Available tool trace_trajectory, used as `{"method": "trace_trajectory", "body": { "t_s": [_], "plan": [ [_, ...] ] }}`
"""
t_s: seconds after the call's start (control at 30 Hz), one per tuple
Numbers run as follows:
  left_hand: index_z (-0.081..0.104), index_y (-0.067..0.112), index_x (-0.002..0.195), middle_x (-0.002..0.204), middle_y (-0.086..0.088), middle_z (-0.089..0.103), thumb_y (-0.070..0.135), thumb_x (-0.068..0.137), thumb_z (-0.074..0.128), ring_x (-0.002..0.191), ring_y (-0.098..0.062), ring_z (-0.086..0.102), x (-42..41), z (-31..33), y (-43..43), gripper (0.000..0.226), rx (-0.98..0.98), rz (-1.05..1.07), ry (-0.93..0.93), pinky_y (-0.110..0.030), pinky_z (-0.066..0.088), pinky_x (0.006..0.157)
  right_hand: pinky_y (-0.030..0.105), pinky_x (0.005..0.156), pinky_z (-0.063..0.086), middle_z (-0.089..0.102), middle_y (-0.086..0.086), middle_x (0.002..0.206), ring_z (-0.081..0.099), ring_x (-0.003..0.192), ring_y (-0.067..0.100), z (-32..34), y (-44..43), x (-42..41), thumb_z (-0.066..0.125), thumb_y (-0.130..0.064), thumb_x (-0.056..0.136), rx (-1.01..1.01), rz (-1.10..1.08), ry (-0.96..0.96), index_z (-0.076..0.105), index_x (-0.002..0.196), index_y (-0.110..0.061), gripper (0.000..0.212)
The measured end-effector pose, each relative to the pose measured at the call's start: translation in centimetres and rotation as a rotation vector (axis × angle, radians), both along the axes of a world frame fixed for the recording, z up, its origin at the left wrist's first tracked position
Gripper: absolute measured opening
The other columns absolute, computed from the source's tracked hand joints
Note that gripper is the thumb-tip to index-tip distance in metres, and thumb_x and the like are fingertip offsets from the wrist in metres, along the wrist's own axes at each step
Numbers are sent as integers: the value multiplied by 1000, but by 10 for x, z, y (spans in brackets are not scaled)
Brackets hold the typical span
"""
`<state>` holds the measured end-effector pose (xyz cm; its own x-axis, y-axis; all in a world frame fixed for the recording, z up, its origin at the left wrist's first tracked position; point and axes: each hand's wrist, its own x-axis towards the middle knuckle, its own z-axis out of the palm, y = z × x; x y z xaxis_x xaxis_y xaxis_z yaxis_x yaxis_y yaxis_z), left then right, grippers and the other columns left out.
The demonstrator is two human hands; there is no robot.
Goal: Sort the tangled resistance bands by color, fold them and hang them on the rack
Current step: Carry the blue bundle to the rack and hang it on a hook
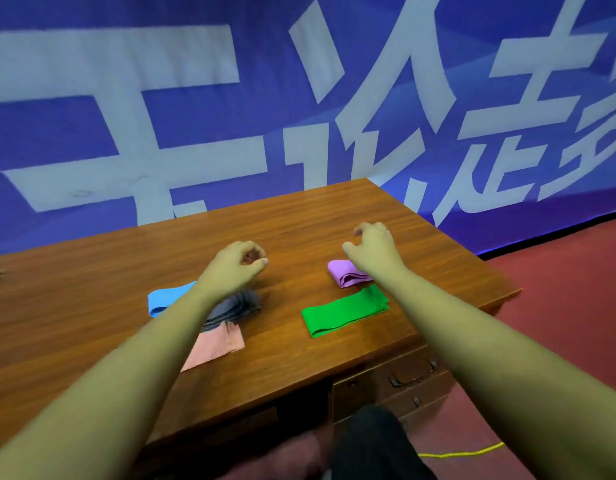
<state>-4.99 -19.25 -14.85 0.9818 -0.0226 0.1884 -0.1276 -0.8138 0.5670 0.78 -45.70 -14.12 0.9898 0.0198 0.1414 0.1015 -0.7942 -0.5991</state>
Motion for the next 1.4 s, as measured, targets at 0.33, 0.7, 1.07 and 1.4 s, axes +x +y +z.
{"method": "trace_trajectory", "body": {
  "t_s": [0.33,0.7,1.07,1.4],
  "plan": [
    [63,16,85,84,-2,64,14,86,66,79,-20,57,-92,-10,164,4,-43,391,83,-25,38,65,28,86,46,68,9,114,63,104,25,23,171,-51,61,-24,85,-6,455,78,65,113,-9,32],
    [63,27,115,94,-1,61,40,80,71,78,-9,52,-49,-58,231,38,-275,267,297,-17,42,74,19,86,40,64,8,124,61,108,21,-29,311,9,63,-15,84,-197,857,260,65,119,-11,36],
    [58,48,98,89,16,50,66,59,49,91,10,45,-33,-61,237,43,-224,192,432,-21,25,89,37,98,43,60,4,107,55,110,23,-32,342,19,64,-27,81,-348,922,438,72,99,-23,20],
    [65,32,105,105,-4,54,50,67,63,104,-14,39,-17,-21,238,43,-300,124,528,-24,24,91,31,84,42,64,-2,95,56,91,15,11,350,28,67,-19,79,-332,863,591,72,87,-18,10]
  ]
}}
